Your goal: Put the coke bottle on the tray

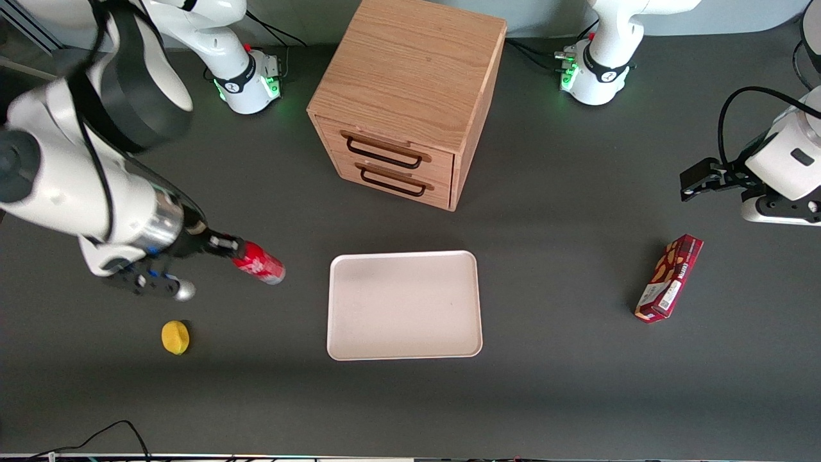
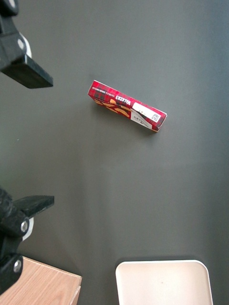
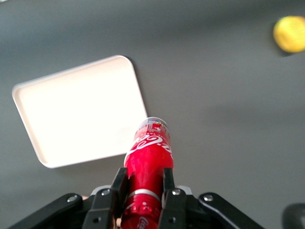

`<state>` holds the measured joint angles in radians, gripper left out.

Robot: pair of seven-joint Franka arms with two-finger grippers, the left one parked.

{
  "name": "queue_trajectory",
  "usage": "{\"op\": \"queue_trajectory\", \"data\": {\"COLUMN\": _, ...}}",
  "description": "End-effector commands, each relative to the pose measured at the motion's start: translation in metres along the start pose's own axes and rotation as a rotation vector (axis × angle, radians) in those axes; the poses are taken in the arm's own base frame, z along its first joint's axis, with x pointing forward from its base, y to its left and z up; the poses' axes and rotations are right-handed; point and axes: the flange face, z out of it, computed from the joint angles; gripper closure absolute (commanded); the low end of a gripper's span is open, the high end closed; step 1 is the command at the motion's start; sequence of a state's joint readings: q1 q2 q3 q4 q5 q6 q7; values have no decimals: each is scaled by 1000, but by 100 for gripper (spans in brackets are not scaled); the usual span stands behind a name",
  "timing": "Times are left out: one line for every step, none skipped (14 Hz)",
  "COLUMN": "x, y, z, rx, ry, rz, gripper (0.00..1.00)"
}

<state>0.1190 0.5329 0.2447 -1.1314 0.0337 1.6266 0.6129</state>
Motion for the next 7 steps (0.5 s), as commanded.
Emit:
{"op": "queue_trajectory", "data": {"x": 42, "y": -46, "z": 61, "rx": 54, "ry": 18, "rz": 128, "gripper": 100}}
{"op": "queue_trajectory", "data": {"x": 52, "y": -53, "z": 82, "rx": 74, "ry": 47, "rz": 168, "gripper": 100}}
{"op": "queue_trajectory", "data": {"x": 55, "y": -62, "z": 104, "rx": 85, "ry": 56, "rz": 192, "gripper": 100}}
{"op": "queue_trajectory", "data": {"x": 60, "y": -64, "z": 122, "rx": 91, "ry": 61, "rz": 213, "gripper": 100}}
{"op": "queue_trajectory", "data": {"x": 62, "y": -68, "z": 134, "rx": 91, "ry": 67, "rz": 225, "gripper": 100}}
{"op": "queue_trajectory", "data": {"x": 60, "y": -75, "z": 144, "rx": 80, "ry": 86, "rz": 228, "gripper": 100}}
{"op": "queue_trajectory", "data": {"x": 62, "y": -76, "z": 154, "rx": 61, "ry": 107, "rz": 235, "gripper": 100}}
